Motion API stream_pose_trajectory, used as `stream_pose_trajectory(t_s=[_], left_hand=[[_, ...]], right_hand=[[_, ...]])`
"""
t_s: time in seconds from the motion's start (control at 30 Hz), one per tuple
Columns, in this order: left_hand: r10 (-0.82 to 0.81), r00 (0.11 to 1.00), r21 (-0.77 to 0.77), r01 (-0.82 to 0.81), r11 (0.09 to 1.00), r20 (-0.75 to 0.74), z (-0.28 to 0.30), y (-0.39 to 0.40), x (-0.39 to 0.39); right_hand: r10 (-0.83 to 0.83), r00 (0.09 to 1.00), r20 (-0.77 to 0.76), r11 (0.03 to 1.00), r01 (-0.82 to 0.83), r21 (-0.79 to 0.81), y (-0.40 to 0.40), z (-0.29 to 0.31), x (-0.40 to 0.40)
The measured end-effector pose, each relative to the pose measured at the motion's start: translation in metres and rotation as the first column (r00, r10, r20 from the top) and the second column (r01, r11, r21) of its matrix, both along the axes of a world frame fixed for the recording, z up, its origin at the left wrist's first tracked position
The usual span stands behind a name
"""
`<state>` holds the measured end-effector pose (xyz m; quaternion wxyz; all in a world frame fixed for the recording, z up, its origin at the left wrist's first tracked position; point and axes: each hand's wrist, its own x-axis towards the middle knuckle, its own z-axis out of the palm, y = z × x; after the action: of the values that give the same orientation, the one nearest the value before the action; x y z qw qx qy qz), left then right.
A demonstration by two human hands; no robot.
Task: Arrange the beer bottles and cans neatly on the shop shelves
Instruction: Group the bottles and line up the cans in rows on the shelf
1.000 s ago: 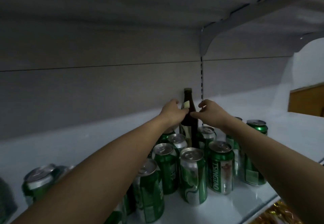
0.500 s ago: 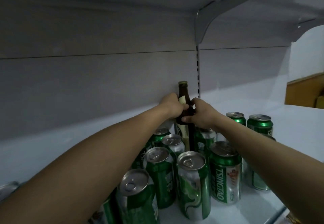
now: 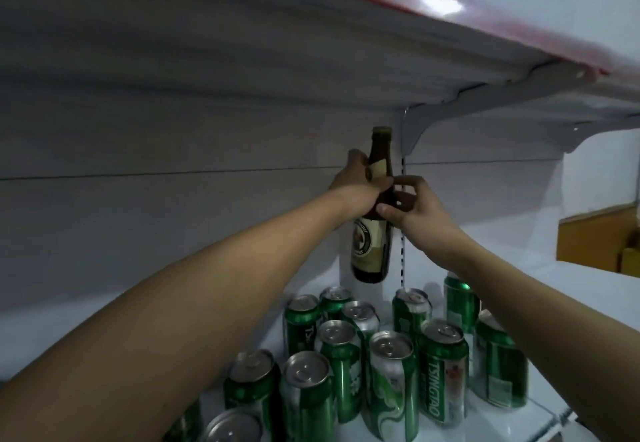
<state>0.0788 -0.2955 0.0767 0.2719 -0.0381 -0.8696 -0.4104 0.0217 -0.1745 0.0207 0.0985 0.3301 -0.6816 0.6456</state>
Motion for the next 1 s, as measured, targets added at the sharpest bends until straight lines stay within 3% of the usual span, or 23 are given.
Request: stream_pose_trajectory(t_s=[0.13,0.23,0.43,0.6,0.77,0.9,1.0], left_hand=[[0.028,0.998,-0.024,-0.030,0.999,-0.063,0.024,0.003,0.042],[0.101,0.992,0.041,-0.098,0.994,-0.069,0.026,0.000,0.075],[0.123,0.992,0.284,-0.125,0.951,0.025,0.024,-0.013,0.138],[0.182,0.983,0.287,-0.182,0.941,0.025,0.035,-0.022,0.180],[0.280,0.955,0.159,-0.292,0.943,0.098,0.023,-0.042,0.223],[0.203,0.964,0.206,-0.236,0.950,0.172,0.003,-0.055,0.266],[0.186,0.976,0.215,-0.207,0.954,0.110,-0.004,-0.066,0.292]], right_hand=[[0.081,0.996,0.033,0.990,-0.077,-0.120,-0.001,0.016,0.042],[0.140,0.988,0.066,0.979,-0.128,-0.160,0.000,0.017,0.074],[0.032,0.998,0.057,0.998,-0.035,0.059,-0.014,-0.017,0.137],[-0.039,0.999,-0.011,0.997,0.040,0.070,-0.036,-0.024,0.180],[0.076,0.997,0.019,0.997,-0.077,0.022,-0.059,-0.028,0.215],[0.272,0.956,0.114,0.961,-0.264,-0.079,-0.078,-0.032,0.248],[0.350,0.922,0.163,0.936,-0.338,-0.095,-0.097,-0.032,0.273]])
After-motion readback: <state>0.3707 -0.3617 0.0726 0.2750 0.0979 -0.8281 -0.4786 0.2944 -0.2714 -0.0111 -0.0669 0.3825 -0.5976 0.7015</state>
